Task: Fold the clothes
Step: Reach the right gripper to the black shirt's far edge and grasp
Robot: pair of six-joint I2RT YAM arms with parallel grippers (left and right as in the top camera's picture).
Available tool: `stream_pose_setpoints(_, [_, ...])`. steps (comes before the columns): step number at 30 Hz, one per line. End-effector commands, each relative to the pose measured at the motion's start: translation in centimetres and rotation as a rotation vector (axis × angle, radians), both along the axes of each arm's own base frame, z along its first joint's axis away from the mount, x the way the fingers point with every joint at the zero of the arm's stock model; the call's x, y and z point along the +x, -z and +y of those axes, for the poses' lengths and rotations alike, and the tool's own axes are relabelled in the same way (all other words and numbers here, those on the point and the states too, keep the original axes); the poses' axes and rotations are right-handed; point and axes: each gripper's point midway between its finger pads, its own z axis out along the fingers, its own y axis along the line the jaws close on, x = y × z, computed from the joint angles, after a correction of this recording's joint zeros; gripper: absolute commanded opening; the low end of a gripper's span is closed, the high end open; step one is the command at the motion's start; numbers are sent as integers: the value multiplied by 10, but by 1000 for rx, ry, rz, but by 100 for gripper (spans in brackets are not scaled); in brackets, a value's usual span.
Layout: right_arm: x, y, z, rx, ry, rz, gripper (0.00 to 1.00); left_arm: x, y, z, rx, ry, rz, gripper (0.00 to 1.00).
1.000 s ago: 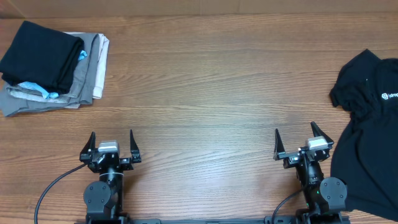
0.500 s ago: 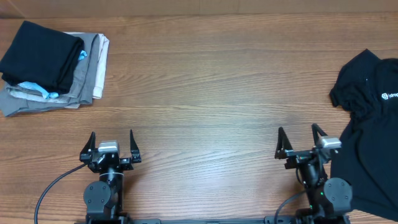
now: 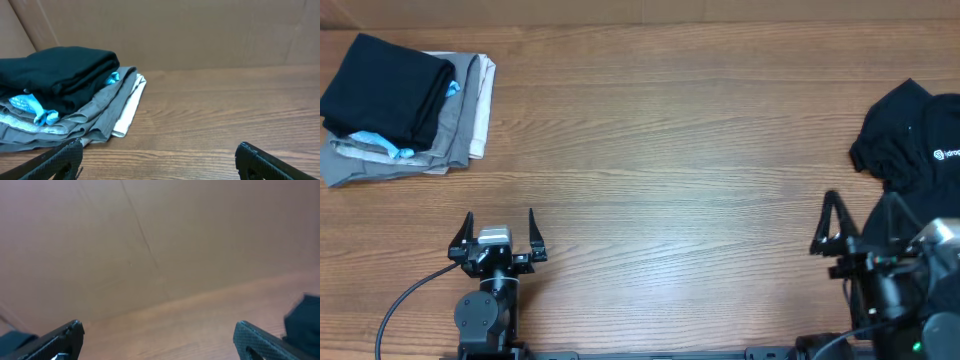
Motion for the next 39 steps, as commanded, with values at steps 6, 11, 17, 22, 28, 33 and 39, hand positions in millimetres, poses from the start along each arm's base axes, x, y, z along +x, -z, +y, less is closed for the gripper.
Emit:
stream_pose_setpoints(6, [46, 1, 4, -9, 7, 364, 100, -1, -1, 4, 17, -18, -7, 100])
stream_pose_setpoints(11, [76, 19, 8, -25, 4, 531, 100, -1, -1, 4, 16, -18, -7, 100])
stream_pose_setpoints(17, [100, 58, 3, -88, 36, 686, 100, -1, -1, 4, 16, -18, -7, 100])
stream_pose_setpoints(22, [108, 85, -24, -146, 175, 795, 97, -1, -1, 4, 16, -18, -7, 100])
stream_pose_setpoints(28, [121, 123, -80, -108, 347, 933, 82, -1, -1, 4, 16, -18, -7, 100])
stream_pose_setpoints(33, [143, 177, -137, -41, 477, 1063, 29, -1, -1, 4, 17, -18, -7, 100])
stream_pose_setpoints(39, [167, 218, -170, 28, 516, 1085, 13, -1, -1, 4, 16, -18, -7, 100])
